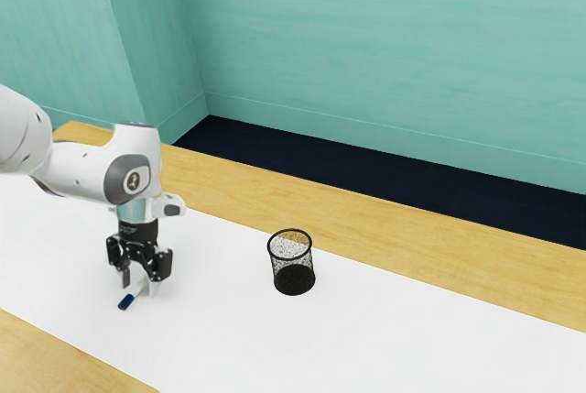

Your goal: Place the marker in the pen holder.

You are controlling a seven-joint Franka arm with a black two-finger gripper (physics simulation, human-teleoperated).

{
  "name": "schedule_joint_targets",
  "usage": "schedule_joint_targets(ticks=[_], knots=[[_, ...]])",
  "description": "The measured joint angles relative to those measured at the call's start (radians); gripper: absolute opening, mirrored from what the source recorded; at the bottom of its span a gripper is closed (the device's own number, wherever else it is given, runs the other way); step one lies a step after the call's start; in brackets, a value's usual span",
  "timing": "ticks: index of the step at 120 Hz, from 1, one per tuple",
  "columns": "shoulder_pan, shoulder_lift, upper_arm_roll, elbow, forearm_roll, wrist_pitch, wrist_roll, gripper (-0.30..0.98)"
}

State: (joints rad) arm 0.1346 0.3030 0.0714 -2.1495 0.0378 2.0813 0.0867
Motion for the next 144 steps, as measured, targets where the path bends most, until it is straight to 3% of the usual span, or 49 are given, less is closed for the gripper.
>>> schedule_joint_targets(ticks=[22, 54, 144], knots=[[-0.003, -0.001, 0.002, 0.005, 0.000, 0.006, -0.009, 0.27], [-0.008, -0.005, 0.020, 0.005, 0.001, 0.005, -0.016, 0.13], [-0.015, 0.003, 0.028, 0.004, 0.001, 0.007, -0.024, 0.05]])
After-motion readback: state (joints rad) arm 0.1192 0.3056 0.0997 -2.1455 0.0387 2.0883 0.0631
